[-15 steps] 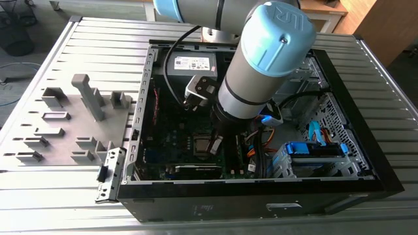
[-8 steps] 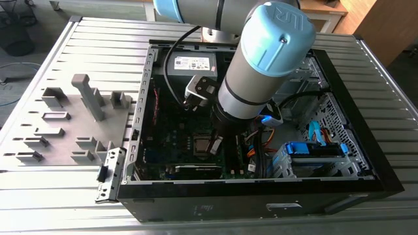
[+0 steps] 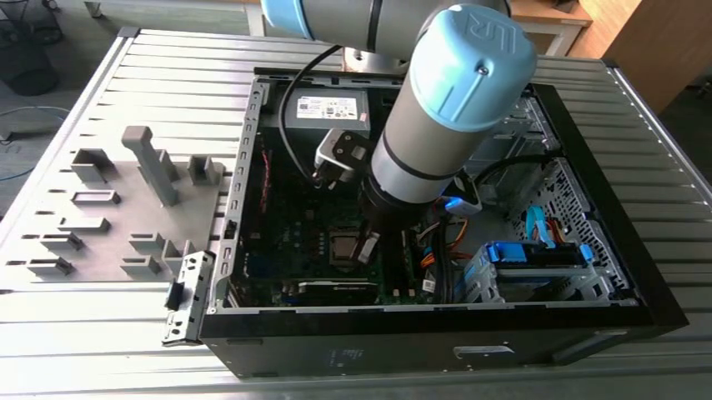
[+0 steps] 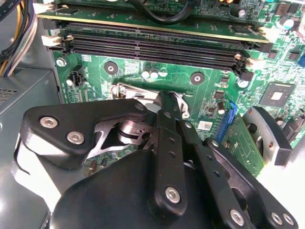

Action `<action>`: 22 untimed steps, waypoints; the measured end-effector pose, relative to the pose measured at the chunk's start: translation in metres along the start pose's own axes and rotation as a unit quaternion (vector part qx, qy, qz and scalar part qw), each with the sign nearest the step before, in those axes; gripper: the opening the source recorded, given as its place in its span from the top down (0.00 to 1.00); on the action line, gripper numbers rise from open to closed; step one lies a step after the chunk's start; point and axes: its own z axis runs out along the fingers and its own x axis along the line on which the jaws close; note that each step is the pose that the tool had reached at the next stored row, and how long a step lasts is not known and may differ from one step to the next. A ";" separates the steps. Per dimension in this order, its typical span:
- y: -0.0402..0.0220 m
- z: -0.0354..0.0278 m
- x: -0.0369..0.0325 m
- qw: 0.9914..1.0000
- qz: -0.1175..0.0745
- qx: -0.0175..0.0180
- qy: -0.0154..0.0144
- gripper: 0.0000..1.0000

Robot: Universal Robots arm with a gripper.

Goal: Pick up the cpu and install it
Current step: 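Install the first cpu locking lever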

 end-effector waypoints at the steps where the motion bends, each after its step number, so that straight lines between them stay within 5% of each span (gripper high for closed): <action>1: 0.0000 0.0002 0.0000 1.000 0.000 0.000 0.000 0.89; 13: -0.0006 0.0039 0.0000 1.000 0.000 0.000 0.001 0.89; 22: -0.0022 0.0106 -0.0018 1.000 0.001 0.002 0.011 0.89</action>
